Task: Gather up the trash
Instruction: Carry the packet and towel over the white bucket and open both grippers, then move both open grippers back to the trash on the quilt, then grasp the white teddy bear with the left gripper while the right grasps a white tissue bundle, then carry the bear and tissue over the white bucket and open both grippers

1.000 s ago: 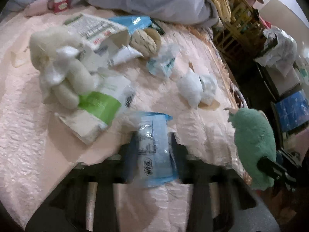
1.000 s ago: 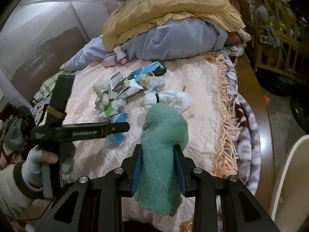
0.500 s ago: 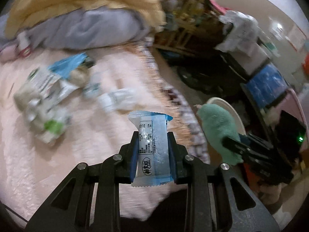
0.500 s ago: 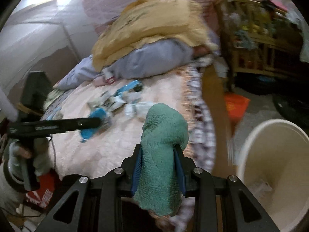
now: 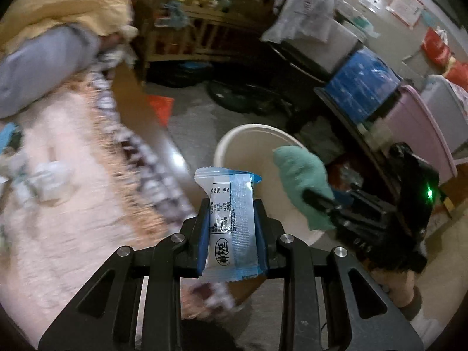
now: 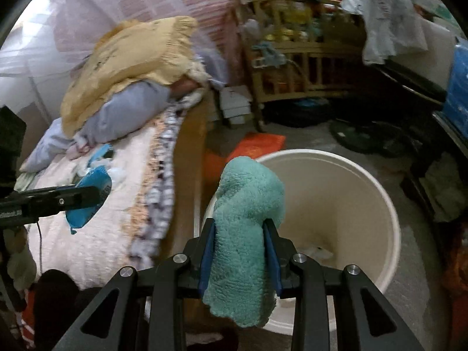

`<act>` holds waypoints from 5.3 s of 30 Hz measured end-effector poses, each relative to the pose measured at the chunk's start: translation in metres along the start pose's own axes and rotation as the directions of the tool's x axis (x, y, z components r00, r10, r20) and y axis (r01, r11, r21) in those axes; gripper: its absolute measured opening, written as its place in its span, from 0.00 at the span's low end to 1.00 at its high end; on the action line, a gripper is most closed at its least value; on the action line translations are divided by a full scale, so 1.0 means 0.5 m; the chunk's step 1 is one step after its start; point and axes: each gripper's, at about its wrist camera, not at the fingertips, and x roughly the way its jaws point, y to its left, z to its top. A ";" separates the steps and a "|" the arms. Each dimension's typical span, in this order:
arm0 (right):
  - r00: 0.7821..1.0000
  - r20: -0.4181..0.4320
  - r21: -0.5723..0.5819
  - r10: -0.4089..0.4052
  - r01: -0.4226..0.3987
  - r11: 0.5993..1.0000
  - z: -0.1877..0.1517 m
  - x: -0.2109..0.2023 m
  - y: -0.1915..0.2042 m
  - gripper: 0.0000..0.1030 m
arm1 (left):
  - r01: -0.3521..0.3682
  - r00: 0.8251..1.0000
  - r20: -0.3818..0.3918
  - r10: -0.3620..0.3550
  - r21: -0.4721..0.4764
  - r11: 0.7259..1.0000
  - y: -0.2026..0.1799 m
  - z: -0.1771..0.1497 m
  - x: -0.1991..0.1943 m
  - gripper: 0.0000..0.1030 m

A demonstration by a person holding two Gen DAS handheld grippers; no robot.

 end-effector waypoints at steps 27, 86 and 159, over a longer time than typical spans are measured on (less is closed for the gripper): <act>0.999 0.014 -0.035 0.039 -0.039 0.999 0.013 0.031 0.093 0.67 | -0.338 0.933 0.105 0.345 -0.071 0.938 0.141 -0.058 -0.084 0.57; 0.954 -0.176 -0.389 0.244 -0.295 0.873 0.118 0.309 0.563 0.79 | -0.426 0.817 0.102 0.568 -0.558 0.712 0.595 -0.199 -0.325 0.58; 0.995 -0.049 -0.039 -0.090 0.088 0.995 -0.012 0.043 -0.061 0.33 | -0.092 0.993 0.083 0.087 0.060 0.994 -0.045 0.009 0.064 0.26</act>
